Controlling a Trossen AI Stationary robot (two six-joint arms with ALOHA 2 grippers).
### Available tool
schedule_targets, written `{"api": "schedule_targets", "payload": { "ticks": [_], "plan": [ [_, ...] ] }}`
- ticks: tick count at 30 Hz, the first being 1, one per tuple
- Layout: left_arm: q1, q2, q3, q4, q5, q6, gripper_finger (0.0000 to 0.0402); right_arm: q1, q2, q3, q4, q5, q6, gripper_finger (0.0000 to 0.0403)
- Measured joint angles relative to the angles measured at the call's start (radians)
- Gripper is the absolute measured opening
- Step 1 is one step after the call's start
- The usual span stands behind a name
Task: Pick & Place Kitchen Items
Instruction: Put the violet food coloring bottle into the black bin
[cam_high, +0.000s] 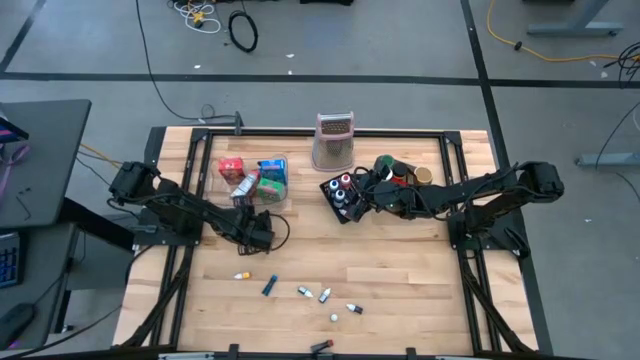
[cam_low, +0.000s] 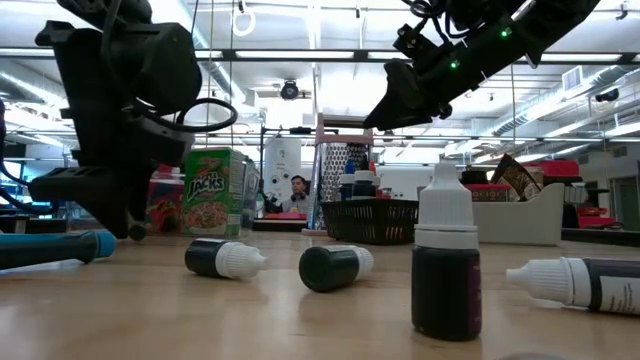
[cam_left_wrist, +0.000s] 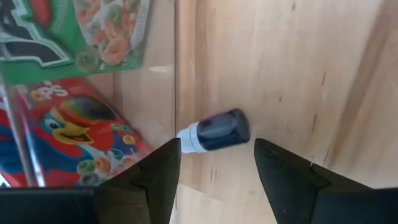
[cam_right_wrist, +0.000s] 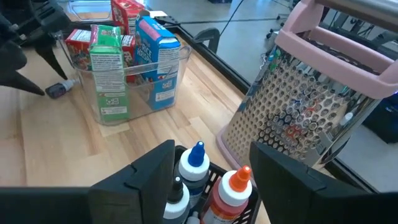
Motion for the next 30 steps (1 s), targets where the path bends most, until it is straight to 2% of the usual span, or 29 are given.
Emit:
{"api": "schedule_targets", "payload": {
  "ticks": [4, 8, 16, 21, 27, 30],
  "plan": [
    [0.0, 0.0, 0.0, 0.0, -0.045, 0.083, 0.0213, 0.0, 0.0, 0.0, 0.0, 0.0, -0.001, 0.0221],
    [0.015, 0.0, 0.0, 0.001, -0.103, 0.251, 0.0213, 0.0, 0.0, 0.0, 0.0, 0.001, -0.001, 0.0221],
    [0.099, 0.0, 0.0, 0.063, -0.039, 0.56, 0.0213, 0.0, 0.0, 0.0, 0.0, 0.001, -0.002, 0.0221],
    [0.171, -0.003, 0.001, 0.115, 0.072, 0.566, 0.0213, 0.0, 0.0, 0.0, -0.001, 0.001, -0.002, 0.0221],
    [0.22, -0.004, 0.003, 0.116, 0.13, 0.557, 0.021, 0.0, 0.0, 0.0, -0.001, 0.001, -0.008, 0.0221],
    [0.23, -0.004, 0.003, 0.116, 0.156, 0.55, 0.0195, 0.0, 0.0, 0.0, -0.001, 0.001, -0.008, 0.0221]
  ]
}}
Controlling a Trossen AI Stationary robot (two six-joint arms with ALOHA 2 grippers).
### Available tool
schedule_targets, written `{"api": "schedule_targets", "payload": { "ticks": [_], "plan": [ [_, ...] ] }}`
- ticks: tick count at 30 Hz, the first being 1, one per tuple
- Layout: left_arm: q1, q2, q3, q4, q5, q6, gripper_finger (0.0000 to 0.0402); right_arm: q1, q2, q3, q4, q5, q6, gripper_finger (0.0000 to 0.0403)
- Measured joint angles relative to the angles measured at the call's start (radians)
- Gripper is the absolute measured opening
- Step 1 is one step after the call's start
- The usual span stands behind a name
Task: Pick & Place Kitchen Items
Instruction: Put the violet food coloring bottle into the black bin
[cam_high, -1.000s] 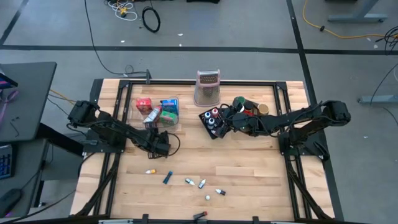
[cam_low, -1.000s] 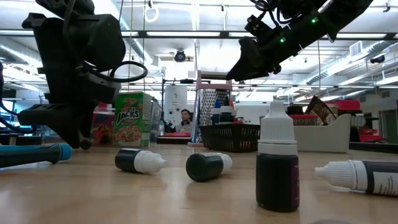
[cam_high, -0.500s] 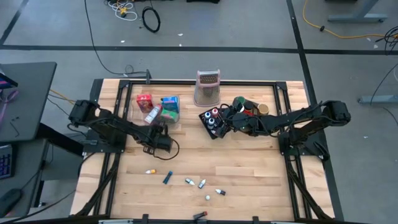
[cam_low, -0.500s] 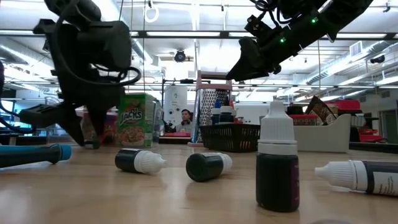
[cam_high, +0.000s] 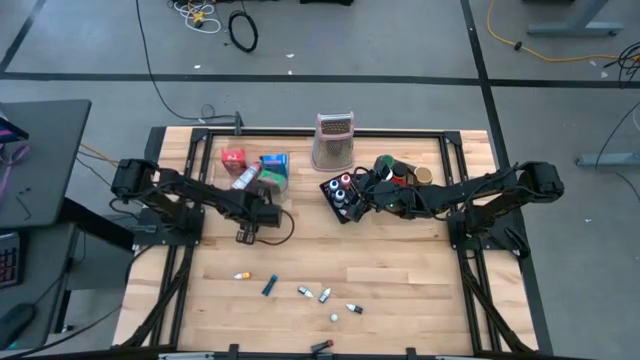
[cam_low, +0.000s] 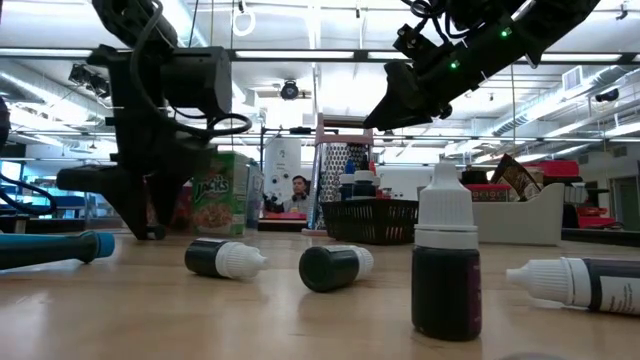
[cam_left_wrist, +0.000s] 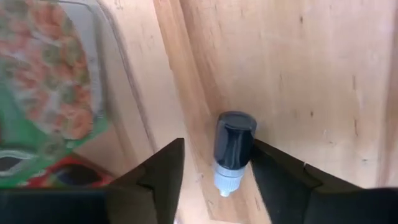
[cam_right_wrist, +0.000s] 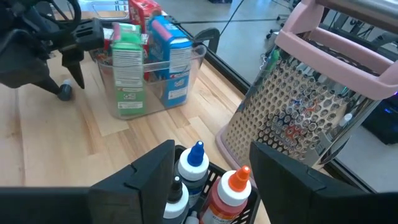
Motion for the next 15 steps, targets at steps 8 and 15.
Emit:
{"api": "schedule_targets", "payload": {
  "ticks": [8, 15],
  "plan": [
    [0.001, 0.001, -0.002, -0.001, 0.034, -0.051, 0.0109, 0.0, 0.0, 0.0, 0.0, 0.0, 0.0, 0.0221],
    [0.0, 0.002, -0.002, 0.004, 0.028, -0.113, 0.0084, 0.0, 0.0, 0.0, 0.0, 0.001, -0.001, 0.0221]
  ]
}}
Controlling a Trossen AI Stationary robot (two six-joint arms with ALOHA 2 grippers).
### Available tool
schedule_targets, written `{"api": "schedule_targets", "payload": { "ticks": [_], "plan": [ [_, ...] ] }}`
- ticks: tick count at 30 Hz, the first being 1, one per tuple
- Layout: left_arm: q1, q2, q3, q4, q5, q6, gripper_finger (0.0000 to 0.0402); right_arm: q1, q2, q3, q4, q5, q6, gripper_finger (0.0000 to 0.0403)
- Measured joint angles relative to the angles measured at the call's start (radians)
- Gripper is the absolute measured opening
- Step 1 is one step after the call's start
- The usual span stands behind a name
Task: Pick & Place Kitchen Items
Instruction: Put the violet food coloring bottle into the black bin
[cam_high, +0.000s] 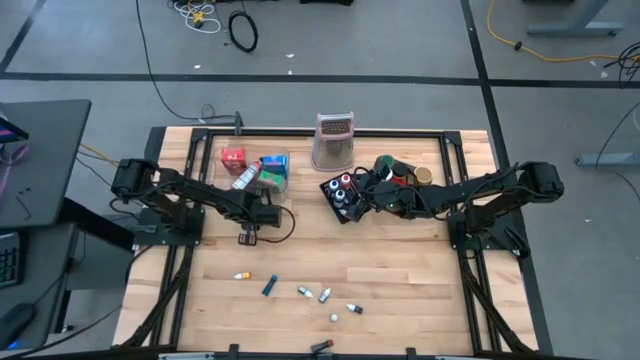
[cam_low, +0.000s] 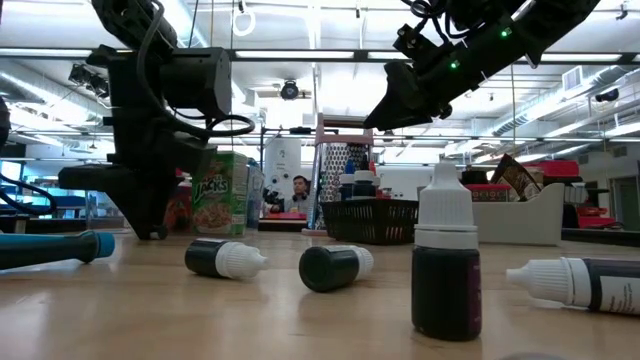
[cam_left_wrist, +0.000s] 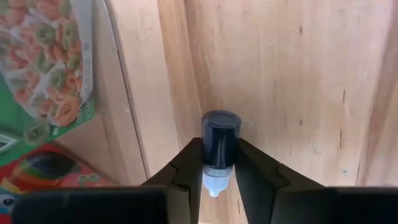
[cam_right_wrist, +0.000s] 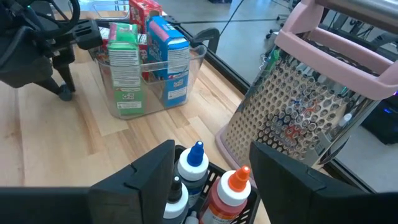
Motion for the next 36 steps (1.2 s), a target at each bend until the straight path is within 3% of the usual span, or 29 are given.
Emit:
{"api": "schedule_targets", "payload": {
  "ticks": [5, 10, 17, 21, 26, 31, 36],
  "plan": [
    [-0.007, 0.003, 0.017, 0.004, 0.002, -0.04, 0.011, 0.0, 0.0, 0.0, 0.0, 0.0, 0.0, 0.0221],
    [-0.019, 0.003, 0.076, 0.054, 0.007, -0.044, 0.0104, 0.0, 0.0, 0.0, 0.0, 0.0, 0.0, 0.0221],
    [-0.021, 0.002, 0.181, 0.27, -0.013, -0.015, 0.0089, 0.0, 0.0, 0.0, -0.029, 0.001, -0.007, 0.0221],
    [-0.021, 0.001, 0.218, 0.443, -0.009, 0.062, 0.0098, 0.0, -0.018, 0.0, -0.106, 0.001, -0.091, 0.0221],
    [-0.02, 0.002, 0.229, 0.672, 0.053, 0.144, 0.0105, 0.001, -0.104, -0.002, -0.241, 0.01, -0.157, 0.0221],
    [-0.02, 0.003, 0.229, 0.837, 0.083, 0.135, 0.0097, 0.001, -0.258, -0.001, -0.415, 0.015, -0.106, 0.0221],
    [-0.02, 0.003, 0.229, 0.94, 0.083, 0.107, 0.0097, 0.001, -0.404, -0.001, -0.5, -0.049, -0.095, 0.0221]
  ]
}}
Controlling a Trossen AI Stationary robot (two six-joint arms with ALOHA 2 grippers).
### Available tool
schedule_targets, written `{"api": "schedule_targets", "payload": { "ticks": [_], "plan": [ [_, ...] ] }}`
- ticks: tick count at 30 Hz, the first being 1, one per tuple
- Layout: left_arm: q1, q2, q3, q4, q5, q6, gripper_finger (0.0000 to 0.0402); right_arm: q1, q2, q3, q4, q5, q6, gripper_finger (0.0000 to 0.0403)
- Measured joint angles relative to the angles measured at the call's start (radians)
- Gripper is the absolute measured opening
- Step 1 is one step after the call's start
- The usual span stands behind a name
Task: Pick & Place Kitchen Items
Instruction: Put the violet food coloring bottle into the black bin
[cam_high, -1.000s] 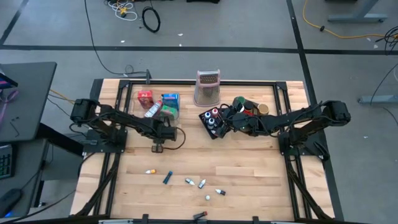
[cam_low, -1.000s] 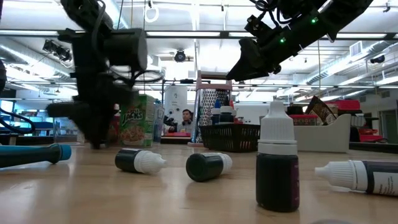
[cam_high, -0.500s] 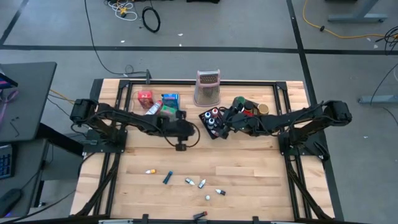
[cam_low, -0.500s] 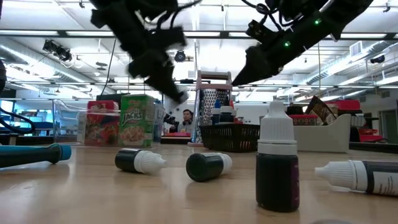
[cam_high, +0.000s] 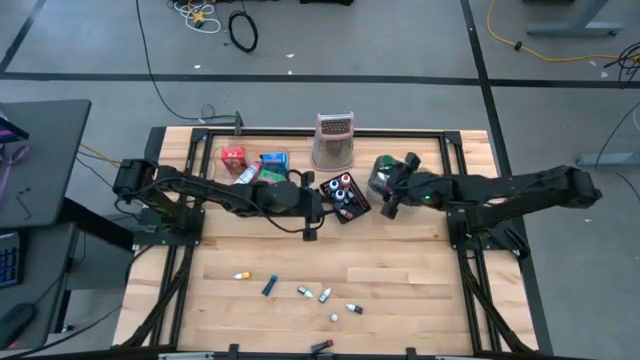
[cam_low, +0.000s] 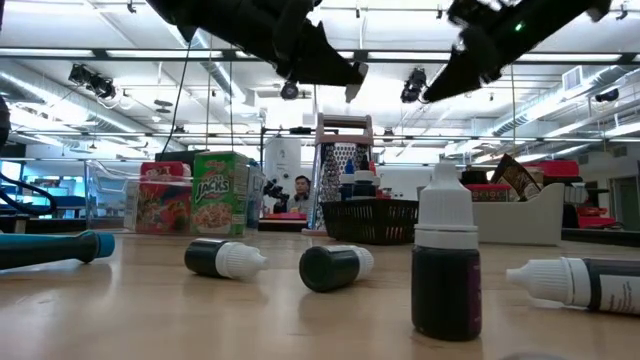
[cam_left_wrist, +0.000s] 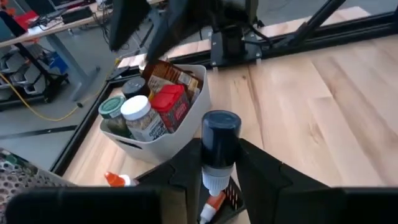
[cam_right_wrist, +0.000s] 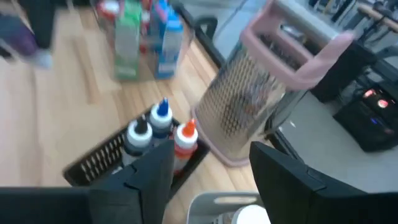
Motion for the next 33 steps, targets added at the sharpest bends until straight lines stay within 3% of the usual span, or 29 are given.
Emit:
{"api": "schedule_targets", "payload": {
  "ticks": [7, 12, 16, 21, 33],
  "plan": [
    [0.0, 0.041, -0.001, 0.085, -0.002, -0.024, 0.0098, 0.0, -0.064, 0.001, 0.072, -0.003, 0.107, 0.0221],
    [0.0, 0.176, 0.006, 0.228, -0.058, 0.003, 0.0101, 0.0, -0.044, 0.002, 0.092, -0.003, 0.033, 0.0221],
    [0.003, 0.271, 0.016, 0.227, -0.147, -0.029, 0.0104, 0.0, -0.035, 0.002, 0.1, -0.017, 0.026, 0.0221],
    [0.003, 0.362, 0.023, 0.265, -0.152, -0.043, 0.0103, 0.0, -0.035, 0.001, 0.062, -0.056, 0.025, 0.0221],
    [0.012, 0.391, 0.022, 0.256, -0.131, -0.053, 0.0148, 0.0, -0.035, 0.001, 0.061, -0.057, 0.056, 0.0221]
  ]
}}
